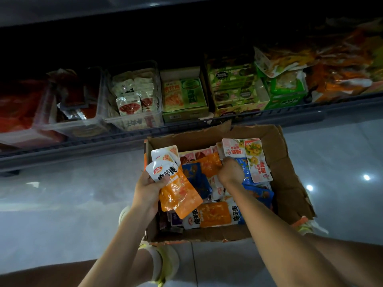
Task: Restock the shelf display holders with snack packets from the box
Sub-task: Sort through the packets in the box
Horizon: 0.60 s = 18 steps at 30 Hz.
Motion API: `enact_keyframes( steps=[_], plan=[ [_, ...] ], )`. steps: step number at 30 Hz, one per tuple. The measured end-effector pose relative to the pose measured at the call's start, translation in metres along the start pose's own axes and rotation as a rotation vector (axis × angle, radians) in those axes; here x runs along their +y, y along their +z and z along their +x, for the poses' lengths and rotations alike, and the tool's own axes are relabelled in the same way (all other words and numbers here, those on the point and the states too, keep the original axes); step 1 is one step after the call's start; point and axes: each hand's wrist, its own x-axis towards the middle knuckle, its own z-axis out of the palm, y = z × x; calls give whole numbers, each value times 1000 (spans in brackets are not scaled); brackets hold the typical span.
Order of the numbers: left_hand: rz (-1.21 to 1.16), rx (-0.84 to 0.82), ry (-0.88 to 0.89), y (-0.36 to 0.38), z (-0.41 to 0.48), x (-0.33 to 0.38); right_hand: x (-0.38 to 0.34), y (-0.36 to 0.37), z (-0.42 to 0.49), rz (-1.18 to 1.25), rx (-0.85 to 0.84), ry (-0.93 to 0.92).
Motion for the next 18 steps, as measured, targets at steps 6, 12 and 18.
enact_keyframes(
  steps=[6,12,18],
  plan=[
    [-63,48,5,-7,4,6,-2,-1,-2,202,49,-45],
    [-97,38,-1,1,-9,24,12,-87,-42,910,134,-17],
    [-72,-134,123,45,-61,71,16,-190,-85,1396,-117,118]
  ],
)
